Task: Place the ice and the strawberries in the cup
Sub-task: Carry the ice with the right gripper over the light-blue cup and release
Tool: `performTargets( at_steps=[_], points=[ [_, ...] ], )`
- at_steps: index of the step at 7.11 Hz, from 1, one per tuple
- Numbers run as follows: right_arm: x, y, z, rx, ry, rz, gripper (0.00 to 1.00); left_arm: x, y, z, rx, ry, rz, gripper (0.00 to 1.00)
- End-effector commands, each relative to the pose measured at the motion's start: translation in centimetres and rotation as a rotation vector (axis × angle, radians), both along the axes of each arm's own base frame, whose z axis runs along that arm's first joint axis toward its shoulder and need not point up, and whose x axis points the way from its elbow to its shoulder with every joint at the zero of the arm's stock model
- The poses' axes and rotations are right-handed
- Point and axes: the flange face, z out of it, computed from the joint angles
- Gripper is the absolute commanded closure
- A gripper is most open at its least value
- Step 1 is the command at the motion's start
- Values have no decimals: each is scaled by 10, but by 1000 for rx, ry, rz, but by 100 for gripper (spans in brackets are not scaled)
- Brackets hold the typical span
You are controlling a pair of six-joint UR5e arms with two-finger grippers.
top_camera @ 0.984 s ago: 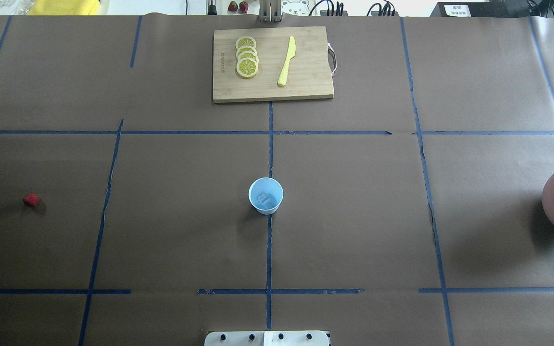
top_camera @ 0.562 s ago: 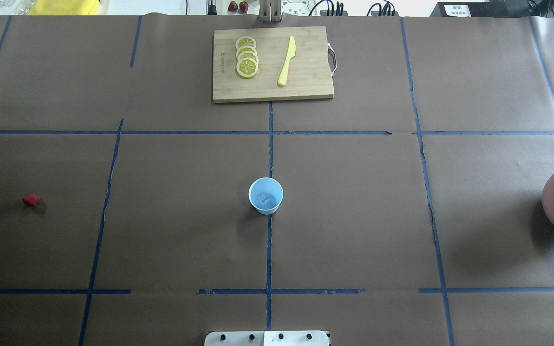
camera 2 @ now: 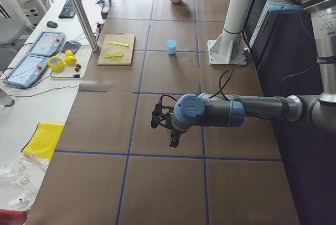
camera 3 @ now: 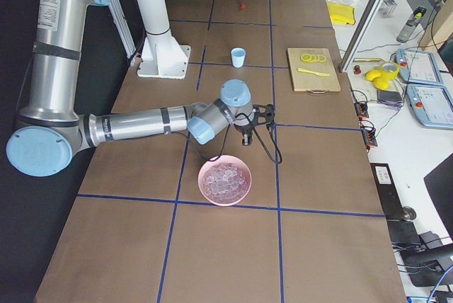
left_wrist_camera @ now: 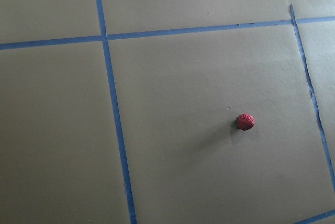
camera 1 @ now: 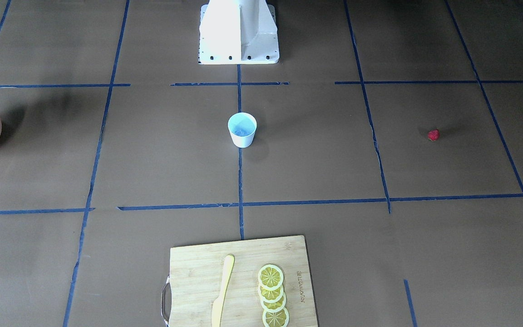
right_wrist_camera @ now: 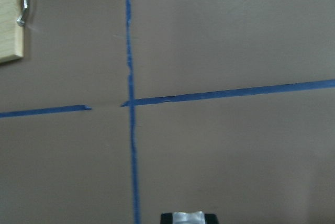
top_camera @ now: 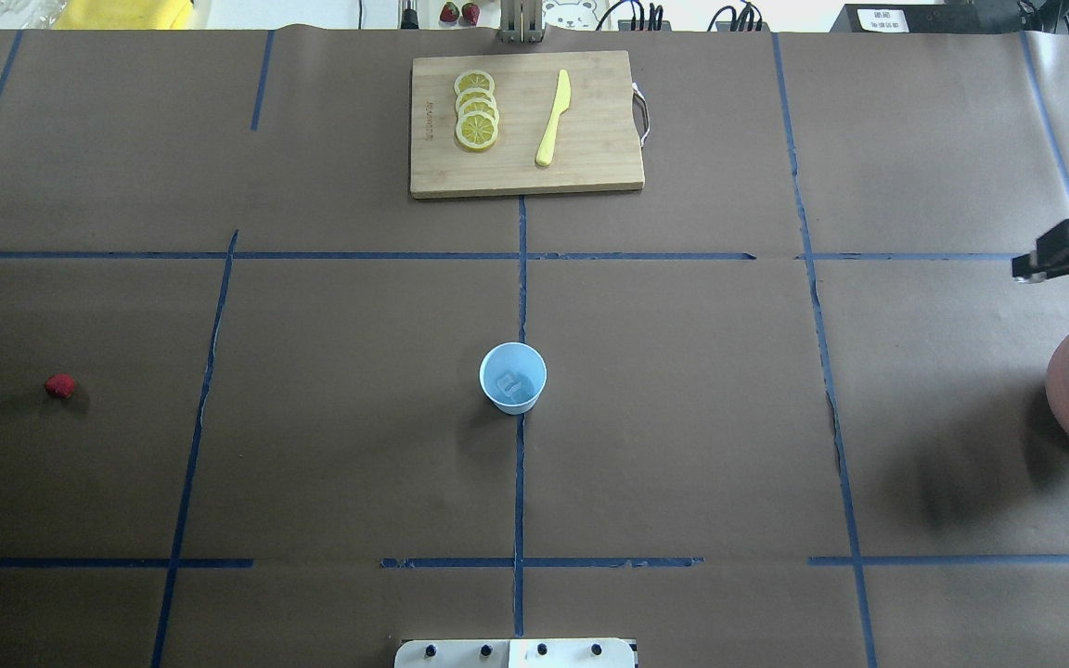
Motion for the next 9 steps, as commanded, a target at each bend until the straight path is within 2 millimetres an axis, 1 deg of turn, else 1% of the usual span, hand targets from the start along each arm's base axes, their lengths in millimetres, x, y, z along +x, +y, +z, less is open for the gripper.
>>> performTargets(
  at_steps=[1, 2, 3, 4, 5, 6, 7, 8, 9],
  points=[
    [-106, -15, -115, -136, -141, 65, 100, 0, -1, -3, 6, -1, 0, 0],
    [-159, 3, -144, -154, -163, 70, 100, 0, -1, -4, 8, -1, 0, 0],
    [-223, 23, -174, -180, -149, 90, 100, 0, -1, -4, 8, -1, 0, 0],
    [-280, 46, -217, -203, -151, 126, 100, 0, -1, -4, 8, -1, 0, 0],
    [-329, 66, -257, -216, -133, 176, 99, 0, -1, -4, 8, -1, 2, 0],
    [-362, 80, -267, -251, -139, 172, 98, 0, -1, -3, 6, -1, 2, 0],
    [-393, 77, -286, -252, -139, 195, 98, 1, 0, -2, 5, -1, 2, 0],
    [-407, 84, -289, -252, -134, 185, 97, 1, 0, -2, 5, -1, 2, 0],
    [-405, 87, -286, -245, -130, 180, 94, 1, 0, -2, 5, -1, 2, 0]
  ],
)
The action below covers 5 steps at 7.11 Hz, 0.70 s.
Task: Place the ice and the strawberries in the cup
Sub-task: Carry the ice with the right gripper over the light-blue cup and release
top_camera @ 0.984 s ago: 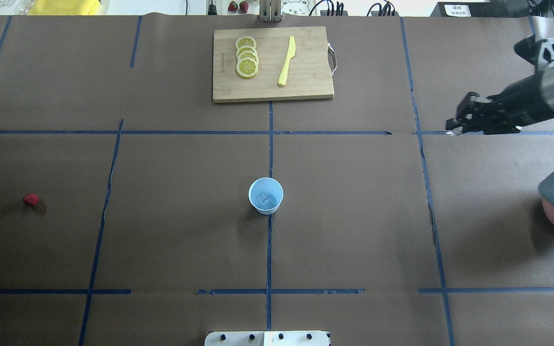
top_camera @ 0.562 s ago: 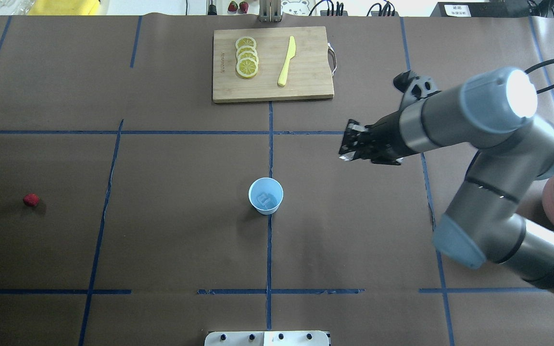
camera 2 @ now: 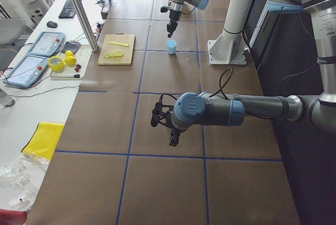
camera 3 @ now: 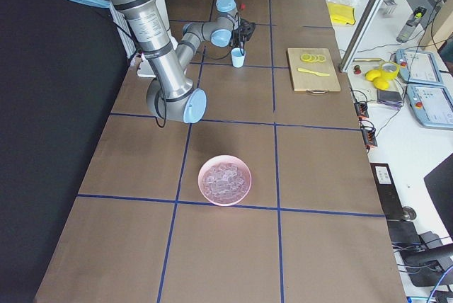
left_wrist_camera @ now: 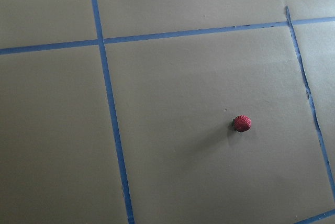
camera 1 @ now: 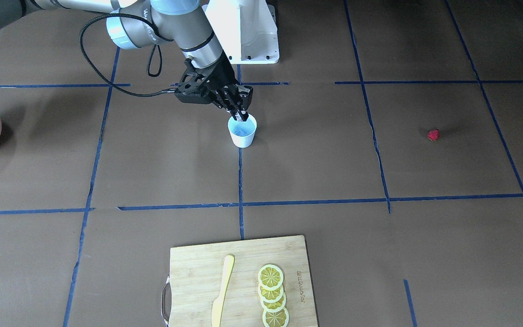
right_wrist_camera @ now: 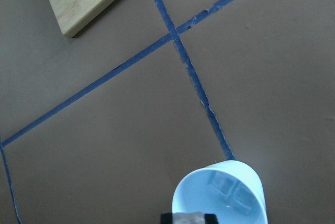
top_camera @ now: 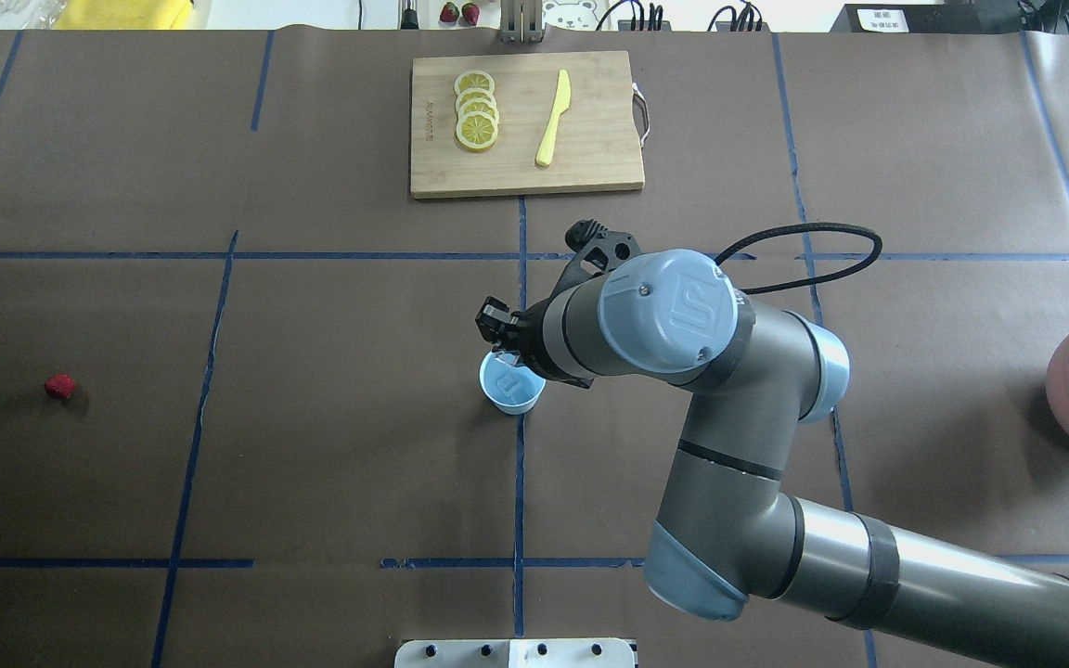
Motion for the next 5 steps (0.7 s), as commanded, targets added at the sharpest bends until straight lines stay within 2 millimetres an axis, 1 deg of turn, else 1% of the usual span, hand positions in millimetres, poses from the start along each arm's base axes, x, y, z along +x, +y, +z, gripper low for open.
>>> performTargets(
  at_steps=[1, 3, 4, 5],
  points=[
    [-8, 6, 9, -1, 20, -8, 92, 0, 0, 1, -3, 2, 0, 0],
    [-10, 6, 12, -1, 26, -6, 92, 0, 0, 2, -6, 2, 0, 0],
    [-9, 5, 11, 0, 25, -4, 86, 0, 0, 2, -6, 2, 0, 0],
    [-10, 5, 12, -1, 26, -6, 58, 0, 0, 3, -6, 1, 0, 0]
  ],
)
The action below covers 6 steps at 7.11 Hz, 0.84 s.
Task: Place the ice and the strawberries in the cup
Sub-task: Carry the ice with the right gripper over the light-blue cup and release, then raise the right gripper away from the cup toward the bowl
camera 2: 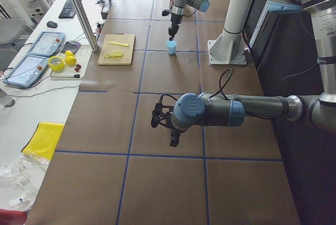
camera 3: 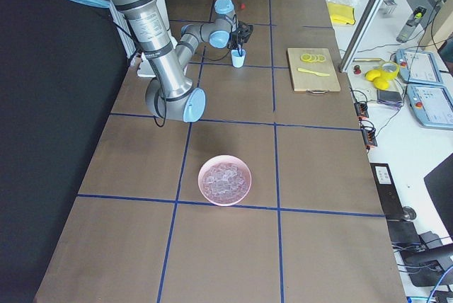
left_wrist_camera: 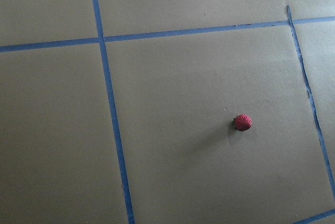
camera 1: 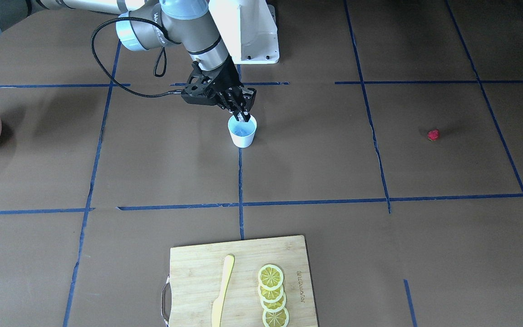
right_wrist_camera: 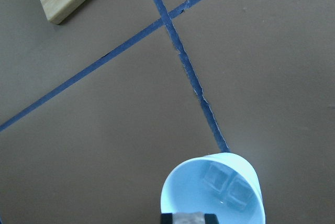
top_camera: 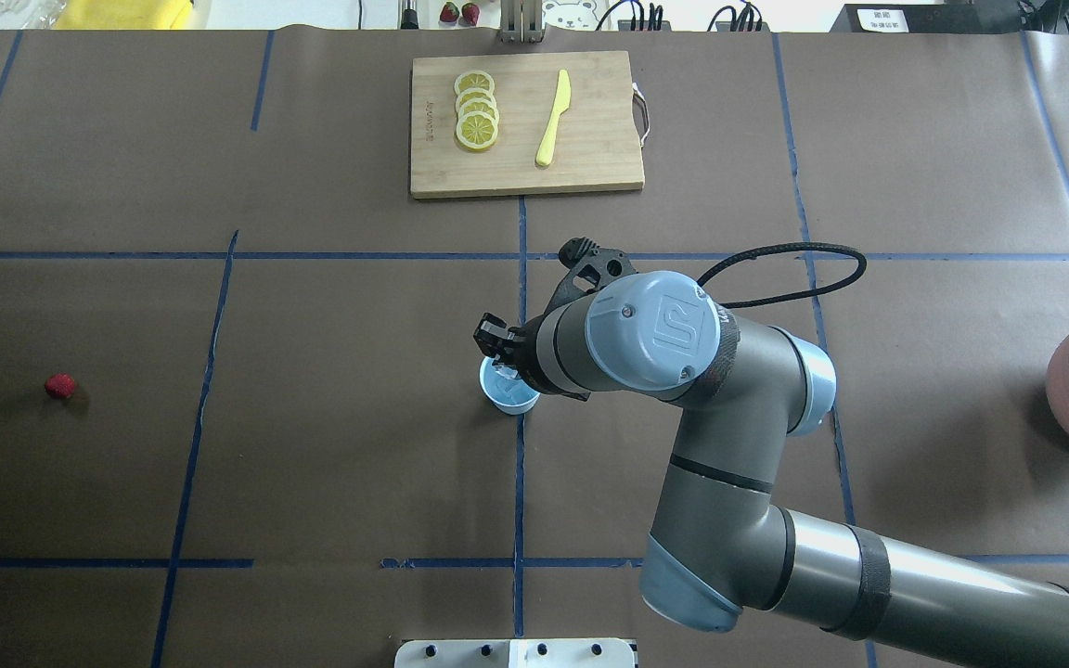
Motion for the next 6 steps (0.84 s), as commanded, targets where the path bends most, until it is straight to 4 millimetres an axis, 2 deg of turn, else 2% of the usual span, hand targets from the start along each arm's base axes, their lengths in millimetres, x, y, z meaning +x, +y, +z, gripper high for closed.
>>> performTargets(
  at_steps=[1, 2, 3, 4, 5, 6],
  points=[
    [0, -1, 0, 0, 1, 1, 48, 0, 0, 0, -1, 0, 0, 0],
    [0, 0, 0, 0, 0, 1, 43, 0, 0, 1, -2, 1, 0, 0],
    [2, -2, 0, 0, -1, 1, 43, 0, 0, 2, -4, -1, 0, 0],
    [19, -13, -9, 8, -18, 13, 43, 1, 0, 5, -15, 1, 0, 0],
    [57, -33, -10, -2, -40, 33, 1, 8, -8, -3, -94, 14, -36, 0],
    [106, -43, 9, -15, -47, 47, 0, 35, -32, -25, -115, 17, -27, 1]
  ],
)
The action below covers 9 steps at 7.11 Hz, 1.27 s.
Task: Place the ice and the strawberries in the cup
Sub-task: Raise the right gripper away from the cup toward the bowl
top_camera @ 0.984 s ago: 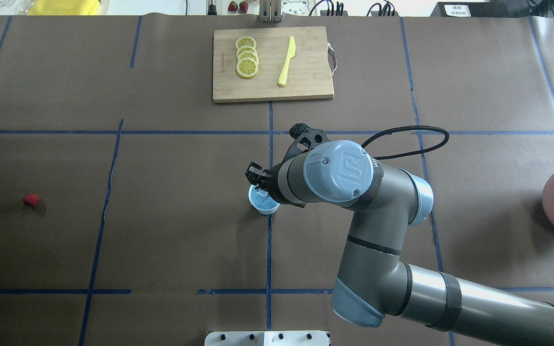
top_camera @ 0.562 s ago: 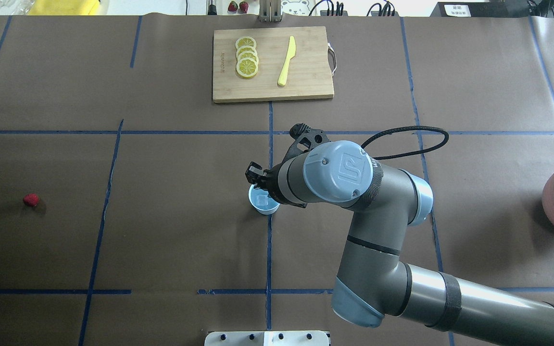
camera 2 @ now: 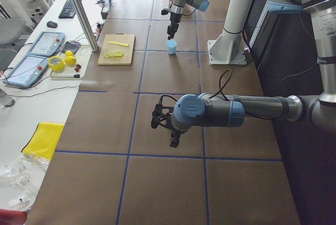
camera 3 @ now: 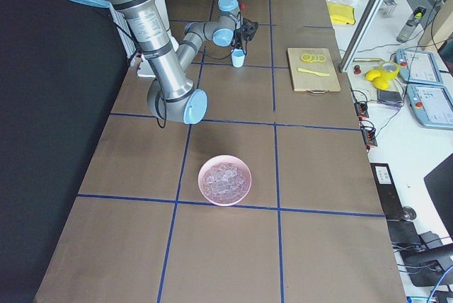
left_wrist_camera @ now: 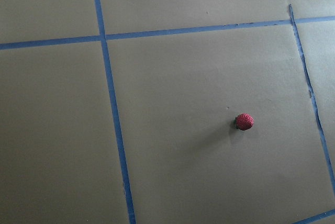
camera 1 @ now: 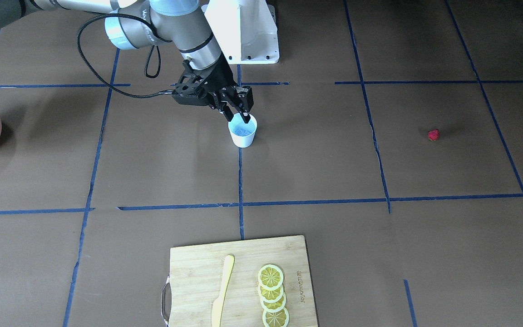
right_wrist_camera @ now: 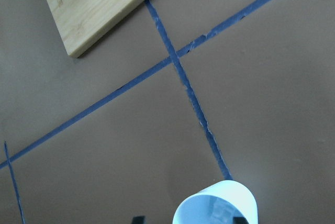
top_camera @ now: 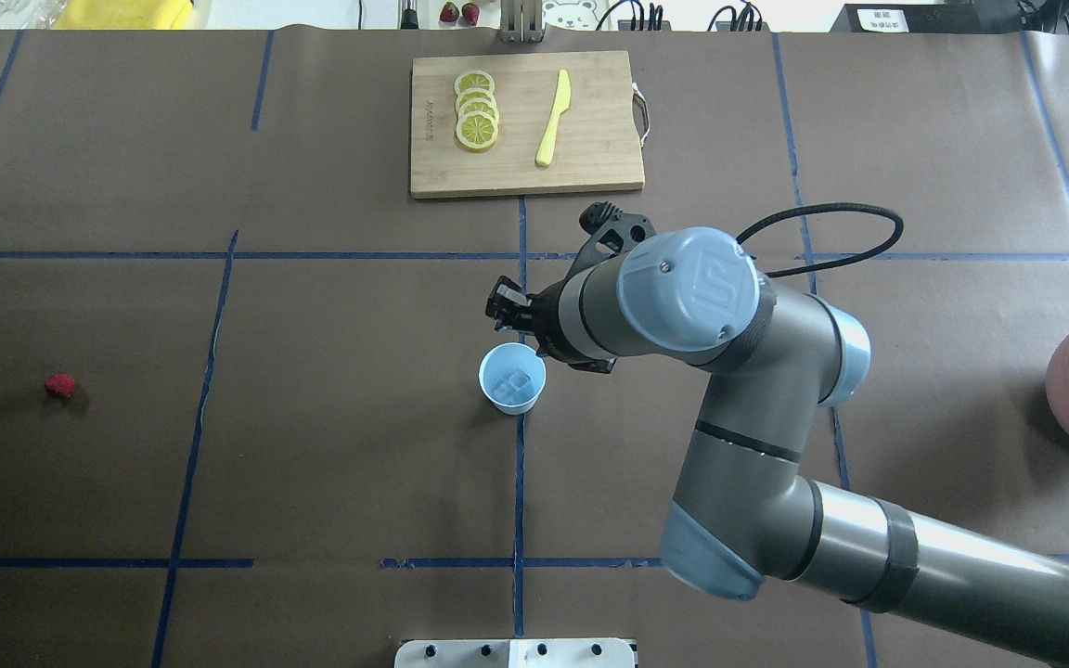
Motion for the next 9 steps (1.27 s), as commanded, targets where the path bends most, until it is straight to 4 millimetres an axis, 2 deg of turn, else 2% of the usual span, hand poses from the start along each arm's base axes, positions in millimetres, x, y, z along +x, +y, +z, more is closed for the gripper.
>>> performTargets(
  at_steps=[1, 2, 3, 4, 5, 6, 7, 8, 9],
  points=[
    [118, -27, 31, 2, -21, -10, 0, 54, -30, -29, -117, 18, -5, 1],
    [173, -41, 55, 7, -13, -38, 0, 84, -34, -37, -122, 23, 6, 0],
    [203, -52, 79, 0, 8, -47, 0, 120, -37, -37, -130, -21, 36, 0],
    [216, -56, 101, 46, 54, -72, 0, 168, -44, -42, -96, -119, 51, 0],
    [225, -59, 111, 64, 73, -73, 0, 199, -48, -45, -123, -179, 14, 0],
    [226, -57, 118, 58, 74, -77, 0, 220, -54, -35, -147, -210, 0, 0],
    [225, -57, 118, 60, 75, -79, 0, 238, -71, -22, -150, -192, -13, 0],
    [225, -57, 120, 67, 79, -84, 0, 267, -77, 4, -161, -168, -9, 0],
    [224, -58, 122, 64, 82, -83, 0, 296, -85, 7, -163, -158, -59, 0]
  ],
)
